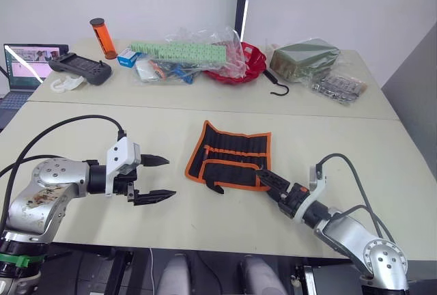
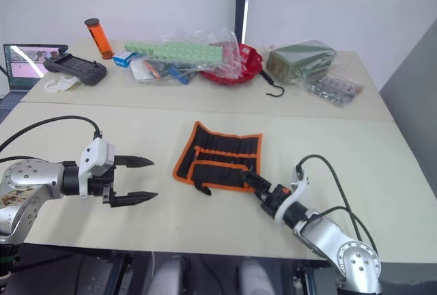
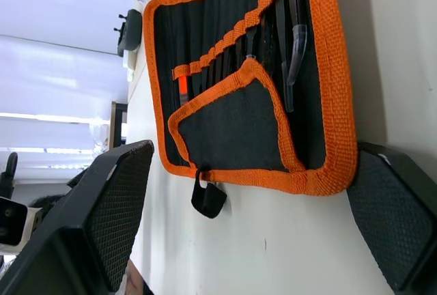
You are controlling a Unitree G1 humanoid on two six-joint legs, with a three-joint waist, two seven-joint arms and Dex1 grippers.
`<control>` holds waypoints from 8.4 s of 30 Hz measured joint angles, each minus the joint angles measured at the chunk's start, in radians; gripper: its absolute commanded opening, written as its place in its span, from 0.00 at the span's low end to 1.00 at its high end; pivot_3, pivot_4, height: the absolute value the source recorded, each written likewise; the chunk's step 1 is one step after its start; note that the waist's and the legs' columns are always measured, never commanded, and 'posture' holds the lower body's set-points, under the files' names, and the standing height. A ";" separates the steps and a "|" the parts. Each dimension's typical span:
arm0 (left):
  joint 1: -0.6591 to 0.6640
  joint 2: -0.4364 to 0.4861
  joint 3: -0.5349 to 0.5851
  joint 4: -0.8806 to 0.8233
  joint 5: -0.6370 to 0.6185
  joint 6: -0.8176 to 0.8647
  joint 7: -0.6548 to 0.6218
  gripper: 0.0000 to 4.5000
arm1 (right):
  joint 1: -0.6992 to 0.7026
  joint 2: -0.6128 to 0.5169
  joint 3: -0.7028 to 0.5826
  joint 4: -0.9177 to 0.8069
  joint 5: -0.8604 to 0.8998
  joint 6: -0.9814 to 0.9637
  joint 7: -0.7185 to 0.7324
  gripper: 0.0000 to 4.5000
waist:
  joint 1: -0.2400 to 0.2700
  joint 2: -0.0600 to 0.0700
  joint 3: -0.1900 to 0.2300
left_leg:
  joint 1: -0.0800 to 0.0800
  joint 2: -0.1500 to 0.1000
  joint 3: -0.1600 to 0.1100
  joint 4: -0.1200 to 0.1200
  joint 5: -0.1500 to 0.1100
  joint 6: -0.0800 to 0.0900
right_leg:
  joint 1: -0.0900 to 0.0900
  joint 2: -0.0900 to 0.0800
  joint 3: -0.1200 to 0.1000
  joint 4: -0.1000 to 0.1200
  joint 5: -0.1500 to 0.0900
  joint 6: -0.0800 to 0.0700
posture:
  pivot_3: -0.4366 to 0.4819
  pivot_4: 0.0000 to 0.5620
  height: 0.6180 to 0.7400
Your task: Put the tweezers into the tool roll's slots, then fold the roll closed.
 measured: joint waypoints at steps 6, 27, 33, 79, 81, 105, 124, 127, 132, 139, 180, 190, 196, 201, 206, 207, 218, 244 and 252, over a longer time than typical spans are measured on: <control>-0.001 0.000 0.000 0.004 0.014 -0.017 0.001 1.00 | -0.001 0.007 -0.001 0.041 -0.049 -0.015 0.033 0.43 | 0.003 0.000 0.000 | -0.001 0.000 0.000 0.000 0.000 0.000 | -0.001 0.000 0.000 0.000 0.000 0.000 | 0.48 0.27 0.99; 0.003 0.000 -0.001 0.012 0.016 -0.037 0.017 1.00 | -0.231 -0.155 0.076 0.046 -0.291 0.060 0.245 0.01 | 0.003 0.001 0.000 | -0.002 -0.001 0.001 0.000 0.000 0.000 | -0.003 0.000 0.001 0.000 0.000 0.000 | 0.48 0.27 0.99; 0.005 0.000 -0.001 0.013 0.017 -0.038 0.016 1.00 | -0.319 -0.148 0.175 0.043 -0.408 0.112 0.324 0.01 | 0.004 0.001 0.000 | -0.004 -0.001 0.001 0.000 0.000 0.000 | -0.004 0.000 0.000 0.001 0.000 0.000 | 0.48 0.27 0.99; -0.011 -0.042 0.003 0.057 0.011 -0.035 0.054 1.00 | -0.415 0.067 0.188 0.157 -0.752 0.250 0.584 1.00 | 0.005 0.000 0.000 | -0.001 -0.001 -0.001 0.001 0.000 0.000 | -0.002 0.000 -0.001 0.003 0.000 0.000 | 0.48 0.27 0.99; -0.014 -0.042 0.003 0.063 0.011 -0.035 0.054 1.00 | -0.415 0.070 0.175 0.161 -0.751 0.253 0.582 0.88 | 0.005 0.000 0.000 | -0.001 -0.001 -0.001 0.001 0.000 0.000 | -0.002 0.000 -0.001 0.003 0.000 0.000 | 0.48 0.27 0.99; -0.036 -0.064 -0.001 0.098 0.010 0.010 0.066 1.00 | -0.368 -0.149 0.465 0.133 -1.292 -0.282 0.881 0.01 | 0.005 0.000 0.001 | -0.004 -0.001 -0.001 0.001 0.000 0.000 | -0.005 0.000 -0.002 0.002 0.000 0.000 | 0.48 0.27 0.99; -0.059 -0.276 -0.046 0.077 -0.065 0.293 0.276 0.94 | -0.369 -0.136 0.500 0.192 -1.483 -0.456 0.967 0.00 | 0.005 0.000 0.000 | -0.002 -0.001 -0.003 0.002 0.000 0.000 | -0.001 0.000 -0.003 0.003 0.000 0.000 | 0.48 0.27 0.99; -0.059 -0.302 -0.055 0.065 -0.066 0.313 0.306 0.74 | -0.369 -0.136 0.500 0.192 -1.489 -0.456 0.970 0.00 | 0.005 0.000 0.000 | -0.001 -0.002 -0.003 0.002 0.000 0.000 | 0.000 0.000 -0.003 0.003 0.000 0.000 | 0.48 0.27 0.99; -0.060 -0.331 -0.066 0.065 -0.066 0.328 0.338 0.37 | -0.369 -0.133 0.498 0.192 -1.494 -0.455 0.973 0.00 | 0.005 0.000 0.000 | 0.000 -0.002 -0.003 0.002 0.000 0.000 | 0.000 0.000 -0.003 0.003 0.000 0.000 | 0.48 0.27 0.99; -0.062 -0.338 -0.071 0.066 -0.064 0.325 0.349 0.01 | -0.367 -0.130 0.495 0.191 -1.505 -0.456 0.977 0.00 | 0.006 0.000 0.000 | 0.000 -0.002 -0.003 0.002 0.000 0.000 | 0.000 0.000 -0.003 0.003 0.000 0.000 | 0.48 0.27 0.99; -0.212 -0.425 -0.258 0.115 0.031 0.197 0.308 0.01 | -0.378 -0.063 0.502 0.178 -1.566 -0.375 0.934 0.00 | 0.006 0.000 0.000 | 0.002 -0.003 -0.004 0.003 0.001 -0.001 | 0.003 -0.001 -0.004 0.004 0.000 0.000 | 0.48 0.27 0.99; -0.223 -0.434 -0.299 0.189 0.082 0.144 0.265 0.01 | -0.376 -0.061 0.502 0.174 -1.568 -0.369 0.927 0.00 | 0.006 0.000 0.000 | 0.003 -0.003 -0.004 0.003 0.001 -0.001 | 0.004 -0.001 -0.004 0.004 0.000 0.000 | 0.48 0.27 0.99; -0.239 -0.445 -0.339 0.254 0.146 0.049 0.228 0.01 | -0.372 -0.061 0.500 0.170 -1.568 -0.360 0.918 0.00 | 0.006 0.000 0.000 | 0.005 -0.004 -0.004 0.003 0.001 -0.001 | 0.008 -0.001 -0.004 0.003 0.000 0.000 | 0.48 0.27 0.99; -0.253 -0.492 -0.341 0.327 0.170 0.000 0.221 0.01 | -0.368 -0.062 0.496 0.168 -1.568 -0.343 0.907 0.00 | 0.012 0.000 0.000 | 0.012 -0.005 -0.004 0.003 0.001 -0.001 | 0.016 -0.002 -0.004 0.001 0.000 0.001 | 0.48 0.27 0.99; -0.253 -0.510 -0.342 0.352 0.181 -0.021 0.216 0.01 | -0.356 -0.069 0.492 0.151 -1.570 -0.337 0.898 0.00 | 0.017 0.000 -0.001 | 0.013 -0.006 -0.004 0.003 0.001 0.000 | 0.016 -0.003 -0.004 0.001 0.000 0.002 | 0.48 0.27 0.99; -0.253 -0.514 -0.342 0.355 0.181 -0.022 0.216 0.01 | -0.352 -0.071 0.490 0.147 -1.569 -0.337 0.898 0.00 | 0.018 0.000 -0.001 | 0.012 -0.006 -0.004 0.003 0.001 0.000 | 0.016 -0.003 -0.004 0.001 0.000 0.002 | 0.48 0.27 0.99; -0.255 -0.519 -0.353 0.379 0.194 -0.041 0.217 0.01 | -0.291 -0.140 0.407 0.025 -1.504 -0.268 0.937 0.00 | 0.021 0.000 -0.001 | 0.012 -0.007 -0.004 0.003 0.001 0.000 | 0.016 -0.004 -0.004 0.001 0.000 0.003 | 0.48 0.27 0.99; -0.257 -0.502 -0.350 0.373 0.194 -0.037 0.203 0.07 | -0.564 0.017 0.418 0.474 -1.517 -0.525 0.962 0.00 | 0.010 0.000 -0.001 | 0.011 -0.008 -0.005 0.002 0.001 0.000 | 0.016 -0.004 -0.004 -0.001 0.000 0.003 | 0.48 0.27 0.99; -0.240 -0.432 -0.339 0.327 0.142 0.002 0.097 0.64 | -0.573 0.016 0.430 0.532 -1.533 -0.574 0.986 0.00 | -0.001 0.001 -0.001 | 0.013 -0.006 -0.005 0.000 0.001 0.000 | 0.016 -0.003 -0.003 0.000 0.000 0.003 | 0.48 0.27 0.99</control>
